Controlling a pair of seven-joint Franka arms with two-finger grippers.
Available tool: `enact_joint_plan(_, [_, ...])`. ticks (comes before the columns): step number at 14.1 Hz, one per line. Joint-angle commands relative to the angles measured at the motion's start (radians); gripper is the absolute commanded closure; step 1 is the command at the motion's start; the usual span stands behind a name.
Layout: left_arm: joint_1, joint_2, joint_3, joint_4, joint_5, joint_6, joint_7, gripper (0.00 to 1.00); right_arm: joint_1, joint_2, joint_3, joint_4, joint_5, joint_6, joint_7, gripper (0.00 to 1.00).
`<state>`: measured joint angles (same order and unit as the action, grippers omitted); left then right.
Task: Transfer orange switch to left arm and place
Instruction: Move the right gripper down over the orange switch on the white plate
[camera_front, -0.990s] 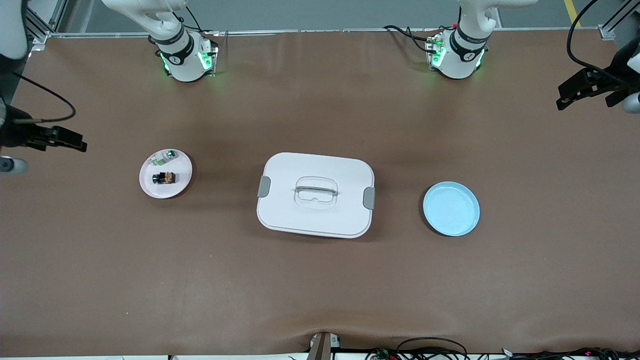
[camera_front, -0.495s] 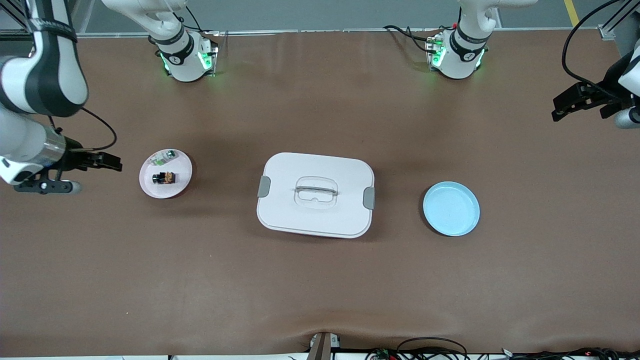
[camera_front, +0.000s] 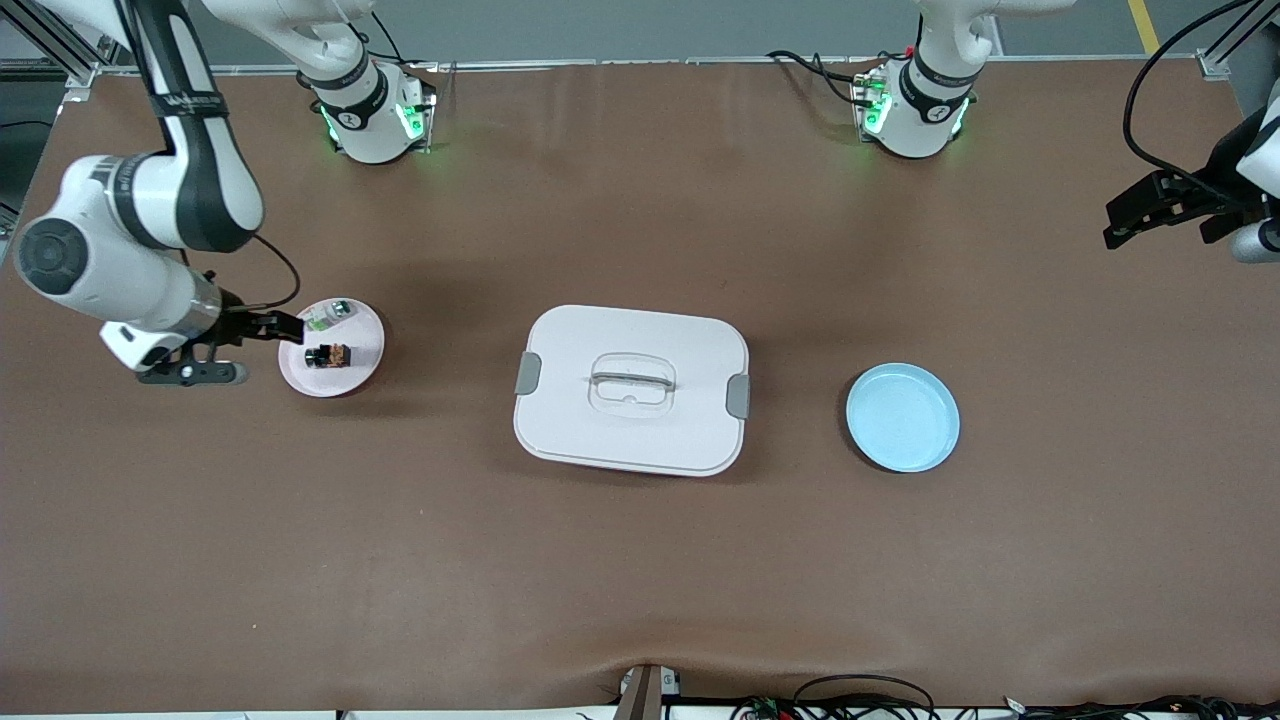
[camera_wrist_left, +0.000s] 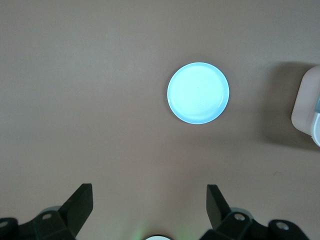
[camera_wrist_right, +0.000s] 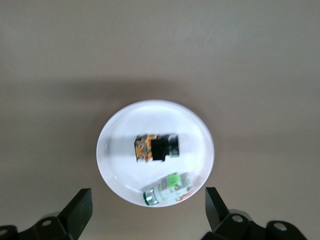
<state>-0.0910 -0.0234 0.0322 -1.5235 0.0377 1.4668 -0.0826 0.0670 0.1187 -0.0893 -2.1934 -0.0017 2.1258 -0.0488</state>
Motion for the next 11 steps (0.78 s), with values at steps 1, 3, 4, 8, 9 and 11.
enact_joint_plan(1, [0.002, -0.013, -0.003, 0.006, 0.013, -0.009, 0.023, 0.00, 0.010, 0.082, -0.004, -0.012, -0.011, 0.077, -0.003, 0.00])
enact_joint_plan(3, [0.002, -0.013, -0.003, 0.005, 0.013, -0.013, 0.023, 0.00, 0.004, 0.114, -0.004, -0.017, -0.011, 0.120, -0.026, 0.00])
enact_joint_plan(4, [0.002, -0.013, -0.003, 0.006, 0.013, -0.016, 0.023, 0.00, 0.002, 0.134, -0.006, -0.016, -0.009, 0.144, -0.037, 0.00])
enact_joint_plan(8, [0.002, -0.010, -0.001, 0.008, 0.014, -0.014, 0.023, 0.00, -0.007, 0.187, -0.007, -0.014, -0.011, 0.209, -0.037, 0.00])
enact_joint_plan(9, [0.002, -0.007, -0.001, 0.009, 0.014, -0.013, 0.023, 0.00, -0.007, 0.193, -0.007, -0.014, -0.011, 0.216, -0.039, 0.00])
enact_joint_plan(11, [0.002, -0.001, -0.001, 0.011, 0.016, -0.008, 0.023, 0.00, -0.007, 0.211, -0.007, -0.012, -0.012, 0.238, -0.039, 0.00])
